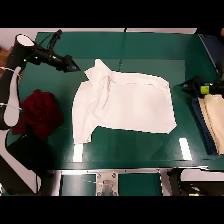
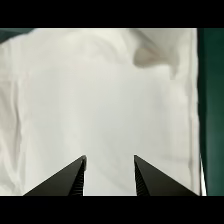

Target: Fold the shirts.

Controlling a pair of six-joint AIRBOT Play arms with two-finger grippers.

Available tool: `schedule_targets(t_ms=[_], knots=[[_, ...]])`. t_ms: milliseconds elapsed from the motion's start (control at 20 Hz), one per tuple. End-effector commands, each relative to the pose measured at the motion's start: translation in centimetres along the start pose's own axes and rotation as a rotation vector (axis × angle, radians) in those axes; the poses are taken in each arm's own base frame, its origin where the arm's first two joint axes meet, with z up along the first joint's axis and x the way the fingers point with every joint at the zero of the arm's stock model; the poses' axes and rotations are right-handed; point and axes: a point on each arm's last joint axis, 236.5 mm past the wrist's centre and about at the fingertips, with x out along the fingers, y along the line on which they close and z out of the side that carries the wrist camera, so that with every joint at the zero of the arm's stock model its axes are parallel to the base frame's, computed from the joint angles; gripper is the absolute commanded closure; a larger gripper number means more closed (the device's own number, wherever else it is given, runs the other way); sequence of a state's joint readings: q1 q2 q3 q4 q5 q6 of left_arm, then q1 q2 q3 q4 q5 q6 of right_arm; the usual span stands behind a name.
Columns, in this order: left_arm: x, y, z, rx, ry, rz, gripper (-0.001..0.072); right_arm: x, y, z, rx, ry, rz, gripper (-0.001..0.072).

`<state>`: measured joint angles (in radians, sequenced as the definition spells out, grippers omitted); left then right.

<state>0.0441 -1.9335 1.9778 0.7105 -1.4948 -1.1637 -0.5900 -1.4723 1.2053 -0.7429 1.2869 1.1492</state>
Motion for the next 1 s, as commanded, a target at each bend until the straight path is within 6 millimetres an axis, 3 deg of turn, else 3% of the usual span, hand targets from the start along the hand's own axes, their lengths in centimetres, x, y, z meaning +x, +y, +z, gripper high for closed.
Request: schedule_targets(t_ms=[0,100,200,400,500,650,700,750,800,850,900,950], knots=[[-1.6,0.0,-5.0,-0.096,0.181,-0.009,0.0681,-4.4,-4.1,-5.0,0.046,0.094,-0.140,0.0345],[-1.5,-0.3,-6.3,-0.115,0.169,0.002,0.0681,-6.0,-7.0,-7.9,0.090,0.109,-0.232,0.0267],[-1.3,0.7,-8.5,-0.147,0.158,0.074,0.0681,-5.5,-8.2,-10.8,0.154,0.145,-0.224,0.0165],[-1.3,3.4,-14.8,-0.214,0.116,0.268,0.0681,-1.6,-9.2,-15.7,0.227,0.231,-0.206,0.0165],[-1.3,3.3,-16.5,-0.224,0.084,0.293,0.0679,0.2,-9.5,-17.2,0.233,0.249,-0.211,0.0165],[-1.5,3.1,-17.8,-0.221,0.094,0.310,0.0678,2.9,-8.5,-17.7,0.226,0.254,-0.188,0.0165],[-1.5,3.0,-17.9,-0.226,0.098,0.307,0.0676,3.6,-8.2,-18.0,0.215,0.273,-0.182,0.0200],[-1.5,3.0,-18.0,-0.226,0.101,0.306,0.0575,4.3,-7.9,-18.2,0.207,0.287,-0.179,0.0335],[-1.5,3.1,-17.9,-0.238,0.094,0.309,0.0302,4.6,-7.9,-18.0,0.201,0.290,-0.183,0.0476],[-1.5,3.2,-17.6,-0.255,0.082,0.314,0.0209,4.7,-7.8,-17.6,0.198,0.282,-0.179,0.0594],[-1.5,3.3,-17.6,-0.257,0.078,0.317,0.0208,4.4,-7.7,-17.0,0.189,0.272,-0.181,0.0691],[-1.5,3.3,-17.6,-0.258,0.079,0.317,0.0206,3.7,-8.0,-16.1,0.189,0.257,-0.195,0.0699]])
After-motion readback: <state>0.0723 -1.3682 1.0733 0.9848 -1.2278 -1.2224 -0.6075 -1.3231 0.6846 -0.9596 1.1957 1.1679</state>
